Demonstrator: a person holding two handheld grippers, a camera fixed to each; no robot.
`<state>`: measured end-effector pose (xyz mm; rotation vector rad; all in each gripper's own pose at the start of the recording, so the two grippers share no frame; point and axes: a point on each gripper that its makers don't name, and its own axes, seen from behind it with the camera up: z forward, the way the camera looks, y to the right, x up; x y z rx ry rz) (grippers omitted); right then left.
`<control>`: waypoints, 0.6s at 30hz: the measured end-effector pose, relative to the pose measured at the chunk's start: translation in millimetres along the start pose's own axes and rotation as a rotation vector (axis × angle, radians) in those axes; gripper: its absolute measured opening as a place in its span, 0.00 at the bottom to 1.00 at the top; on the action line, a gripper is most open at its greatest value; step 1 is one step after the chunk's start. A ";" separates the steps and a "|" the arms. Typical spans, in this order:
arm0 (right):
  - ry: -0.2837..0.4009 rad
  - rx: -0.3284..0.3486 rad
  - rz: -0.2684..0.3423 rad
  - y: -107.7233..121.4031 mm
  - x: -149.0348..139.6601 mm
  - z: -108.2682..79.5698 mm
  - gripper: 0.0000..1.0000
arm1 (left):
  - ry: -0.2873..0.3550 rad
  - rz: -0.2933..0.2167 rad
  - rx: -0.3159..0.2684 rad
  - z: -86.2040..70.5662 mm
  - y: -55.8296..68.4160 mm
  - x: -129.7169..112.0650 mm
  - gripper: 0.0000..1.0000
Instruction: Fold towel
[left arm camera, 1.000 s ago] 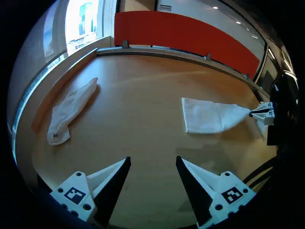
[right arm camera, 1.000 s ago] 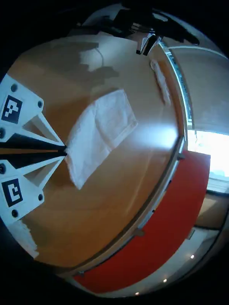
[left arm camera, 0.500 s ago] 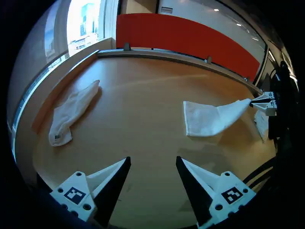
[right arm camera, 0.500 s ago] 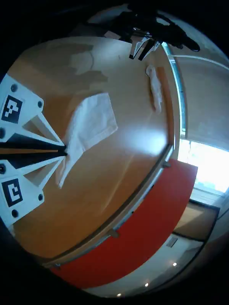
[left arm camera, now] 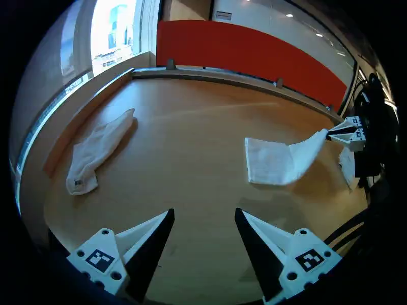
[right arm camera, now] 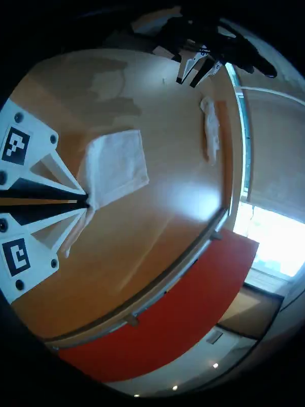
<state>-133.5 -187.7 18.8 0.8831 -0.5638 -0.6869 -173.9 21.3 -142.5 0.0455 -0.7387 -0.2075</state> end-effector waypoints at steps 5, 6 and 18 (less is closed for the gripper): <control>-0.006 0.041 -0.046 -11.1 13.6 16.3 0.03 | 0.011 -0.020 0.007 -3.2 -2.7 1.3 0.88; -0.008 0.050 -0.055 -13.8 16.3 19.8 0.03 | 0.012 -0.024 0.008 -3.7 -3.1 1.3 0.88; -0.027 0.167 -0.147 -56.7 43.4 70.6 0.03 | 0.029 -0.065 0.018 -12.4 -2.4 -2.3 0.88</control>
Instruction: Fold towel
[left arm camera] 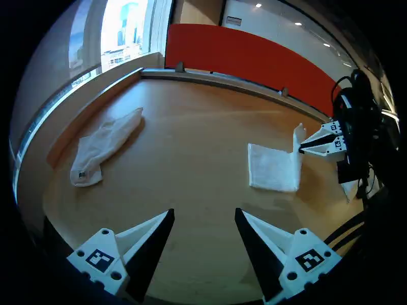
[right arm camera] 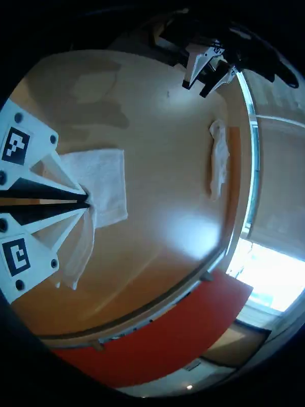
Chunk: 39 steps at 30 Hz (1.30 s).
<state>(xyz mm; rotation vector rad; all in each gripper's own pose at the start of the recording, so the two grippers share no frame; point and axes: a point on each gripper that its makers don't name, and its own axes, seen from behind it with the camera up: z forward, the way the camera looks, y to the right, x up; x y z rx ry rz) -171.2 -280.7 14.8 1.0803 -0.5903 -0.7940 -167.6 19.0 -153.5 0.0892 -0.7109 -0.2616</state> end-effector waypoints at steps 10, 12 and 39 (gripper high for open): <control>-0.035 0.105 0.002 -39.3 4.9 57.5 0.03 | 0.006 -0.038 0.021 -5.2 -4.3 -6.3 0.88; -0.045 0.119 0.007 -44.1 3.1 64.6 0.03 | 0.006 -0.048 0.021 -5.4 -4.6 -7.6 0.87; -0.018 0.116 0.038 -43.5 -7.1 50.9 0.77 | -0.002 -0.039 0.028 -3.8 -3.0 -9.6 0.88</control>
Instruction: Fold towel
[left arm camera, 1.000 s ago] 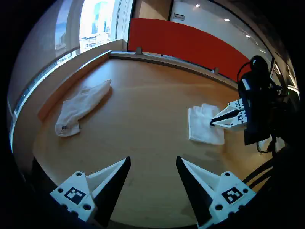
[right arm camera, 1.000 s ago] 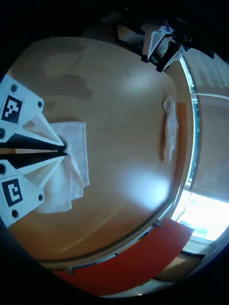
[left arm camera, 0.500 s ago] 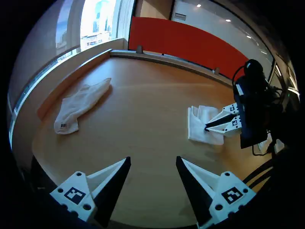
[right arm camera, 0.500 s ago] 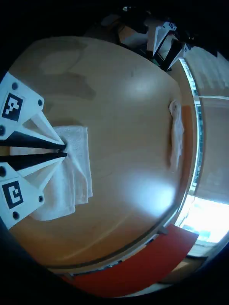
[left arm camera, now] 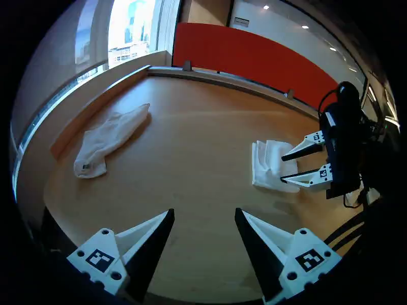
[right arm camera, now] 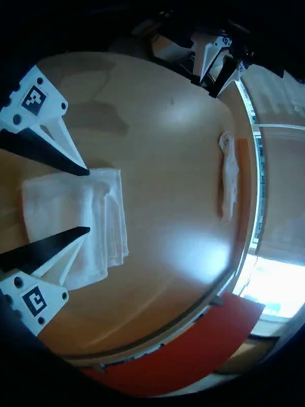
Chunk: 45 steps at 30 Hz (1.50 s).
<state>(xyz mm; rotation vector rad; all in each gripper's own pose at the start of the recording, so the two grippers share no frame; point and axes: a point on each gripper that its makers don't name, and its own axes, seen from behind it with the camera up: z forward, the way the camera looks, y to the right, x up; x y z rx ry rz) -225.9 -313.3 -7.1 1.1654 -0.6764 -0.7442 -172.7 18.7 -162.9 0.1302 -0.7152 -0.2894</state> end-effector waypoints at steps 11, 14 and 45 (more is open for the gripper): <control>0.002 -0.074 0.088 -0.4 -27.9 -20.1 0.77 | 0.002 0.003 -0.003 -1.9 2.6 -0.3 0.88; -0.001 -0.096 0.126 -1.5 -35.9 -25.0 0.77 | 0.003 0.007 -0.007 -1.3 5.2 0.9 0.88; -0.049 -0.230 0.398 -19.3 -90.1 -26.9 0.60 | -0.007 0.028 -0.040 5.1 20.0 0.2 0.88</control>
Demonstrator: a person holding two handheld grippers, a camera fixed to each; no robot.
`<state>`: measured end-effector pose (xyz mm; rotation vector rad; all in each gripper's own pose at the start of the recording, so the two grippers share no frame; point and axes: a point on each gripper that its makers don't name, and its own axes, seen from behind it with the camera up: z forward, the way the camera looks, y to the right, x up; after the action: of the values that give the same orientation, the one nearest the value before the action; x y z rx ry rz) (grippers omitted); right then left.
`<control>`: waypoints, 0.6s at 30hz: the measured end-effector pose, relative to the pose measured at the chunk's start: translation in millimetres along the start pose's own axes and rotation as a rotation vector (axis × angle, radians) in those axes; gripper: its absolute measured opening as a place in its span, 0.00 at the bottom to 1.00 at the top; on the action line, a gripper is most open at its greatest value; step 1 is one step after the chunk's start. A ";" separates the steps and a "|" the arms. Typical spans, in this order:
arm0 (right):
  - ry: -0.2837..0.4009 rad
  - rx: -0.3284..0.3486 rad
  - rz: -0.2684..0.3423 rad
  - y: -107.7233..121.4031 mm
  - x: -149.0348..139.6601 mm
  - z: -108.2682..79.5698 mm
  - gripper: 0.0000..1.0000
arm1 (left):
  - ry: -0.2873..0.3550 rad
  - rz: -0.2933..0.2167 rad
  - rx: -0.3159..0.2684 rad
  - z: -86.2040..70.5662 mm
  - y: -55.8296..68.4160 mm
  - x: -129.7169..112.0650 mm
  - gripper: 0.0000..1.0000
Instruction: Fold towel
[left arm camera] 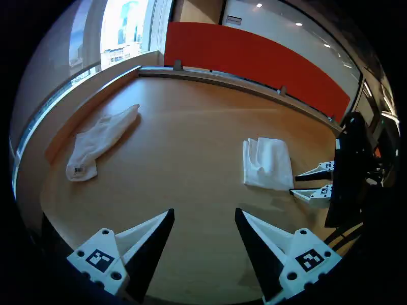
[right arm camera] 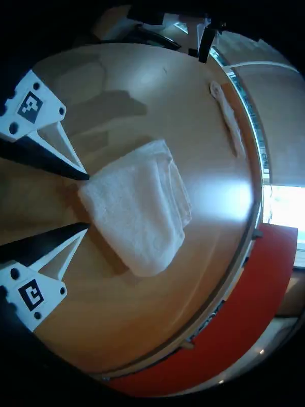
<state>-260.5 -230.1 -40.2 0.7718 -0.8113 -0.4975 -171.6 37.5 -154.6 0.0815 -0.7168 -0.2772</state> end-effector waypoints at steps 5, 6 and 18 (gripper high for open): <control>-0.002 0.010 0.026 -2.9 -1.7 2.6 0.42 | -0.002 0.000 -0.002 0.7 0.4 -0.9 0.88; -0.003 0.011 0.029 -3.2 -2.0 2.8 0.39 | -0.002 0.000 -0.002 0.7 0.4 -1.0 0.88; 0.002 0.007 0.028 -2.0 -2.7 3.5 0.04 | -0.004 0.001 -0.002 1.0 0.2 -1.6 0.88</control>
<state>-265.1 -231.0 -41.4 0.7663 -0.8211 -0.4691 -173.3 38.1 -154.9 0.0781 -0.7209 -0.2771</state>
